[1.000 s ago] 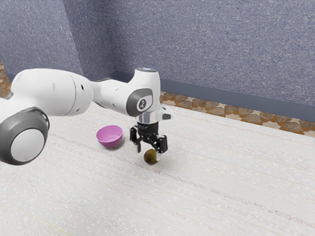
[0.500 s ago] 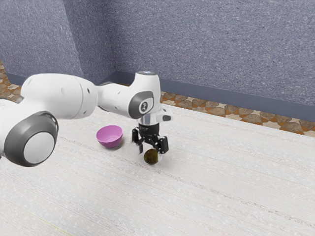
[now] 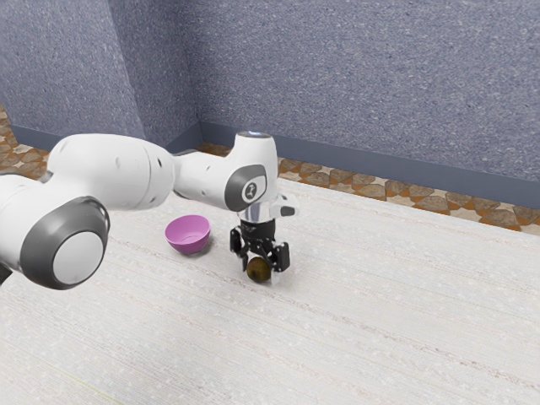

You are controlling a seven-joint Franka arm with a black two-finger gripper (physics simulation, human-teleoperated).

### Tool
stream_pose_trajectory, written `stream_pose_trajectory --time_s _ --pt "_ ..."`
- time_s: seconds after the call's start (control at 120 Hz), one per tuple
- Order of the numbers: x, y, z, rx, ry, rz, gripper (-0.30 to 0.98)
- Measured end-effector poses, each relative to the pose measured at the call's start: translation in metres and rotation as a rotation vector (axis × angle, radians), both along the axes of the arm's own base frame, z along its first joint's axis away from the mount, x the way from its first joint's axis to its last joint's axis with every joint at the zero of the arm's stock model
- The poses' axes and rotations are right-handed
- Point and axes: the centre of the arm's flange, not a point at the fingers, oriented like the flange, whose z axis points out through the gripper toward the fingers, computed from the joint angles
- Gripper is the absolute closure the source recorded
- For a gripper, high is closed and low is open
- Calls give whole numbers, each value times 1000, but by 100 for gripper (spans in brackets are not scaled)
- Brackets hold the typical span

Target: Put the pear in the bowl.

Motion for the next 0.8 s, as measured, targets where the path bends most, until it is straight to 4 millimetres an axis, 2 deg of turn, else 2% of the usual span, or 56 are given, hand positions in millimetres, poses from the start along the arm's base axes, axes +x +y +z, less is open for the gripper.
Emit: stream_pose_trajectory --time_s 0.233,0.575,0.7,0.8 --pt "0 0 -1 -6 1 -11 28" --pt "1 1 5 -1 -9 -20 36" --pt "2 1 16 0 -24 -21 38" --pt "3 1 37 -2 -50 -22 40"
